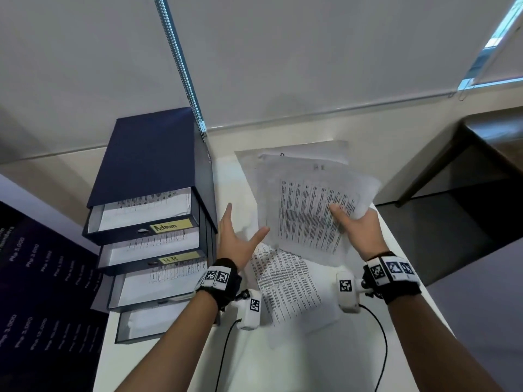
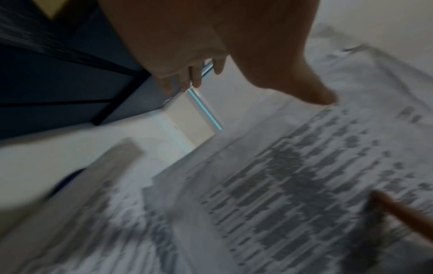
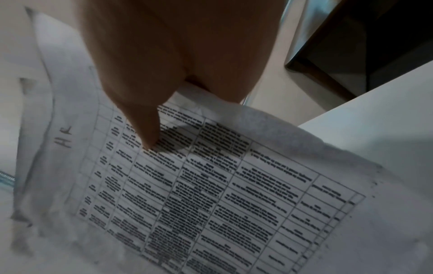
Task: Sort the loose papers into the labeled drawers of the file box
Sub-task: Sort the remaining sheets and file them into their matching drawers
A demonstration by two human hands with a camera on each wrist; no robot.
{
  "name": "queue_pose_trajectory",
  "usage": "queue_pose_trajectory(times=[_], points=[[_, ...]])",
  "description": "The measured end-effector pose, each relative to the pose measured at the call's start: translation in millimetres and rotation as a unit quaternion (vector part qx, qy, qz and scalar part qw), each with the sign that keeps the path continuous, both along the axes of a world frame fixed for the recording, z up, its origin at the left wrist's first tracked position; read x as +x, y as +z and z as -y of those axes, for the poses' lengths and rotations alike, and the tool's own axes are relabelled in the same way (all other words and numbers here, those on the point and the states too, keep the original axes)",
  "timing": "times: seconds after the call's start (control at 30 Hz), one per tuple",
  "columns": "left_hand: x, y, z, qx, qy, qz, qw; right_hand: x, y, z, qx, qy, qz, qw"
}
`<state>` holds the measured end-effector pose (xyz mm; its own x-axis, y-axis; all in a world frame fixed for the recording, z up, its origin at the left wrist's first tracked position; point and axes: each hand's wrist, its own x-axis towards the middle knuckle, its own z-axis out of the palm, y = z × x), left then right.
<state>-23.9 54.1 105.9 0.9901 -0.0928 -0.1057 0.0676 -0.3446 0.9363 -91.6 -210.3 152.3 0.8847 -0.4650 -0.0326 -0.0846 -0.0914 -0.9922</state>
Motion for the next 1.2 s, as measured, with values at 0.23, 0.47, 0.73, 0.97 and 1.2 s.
queue_pose_trajectory(times=[0.23,0.47,0.73,0.97,1.2], points=[[10.2,1.6,-1.7,0.041,-0.004,-0.021,0.999,-5.3,-43.8,-19.3,0.037,0.102,-0.088,0.990],[6.3,-5.8,-28.2,0.006,0.006,-0.082,0.997,-1.2,-35.4,-34.3,-0.011,0.124,-0.100,0.987],[-7.8,49.3,-67.2,-0.069,-0.015,-0.033,0.997,19.7,37.6,-72.1,0.005,0.198,-0.018,0.980],[-34.9,57.7,-153.6,-0.098,0.050,-0.029,0.994,14.5,35.4,-146.8,-0.036,0.266,-0.040,0.962],[-80.6,42.9,-260.7,-0.071,0.082,-0.167,0.980,-7.3,7.6,-238.8,-0.064,0.425,-0.128,0.894]])
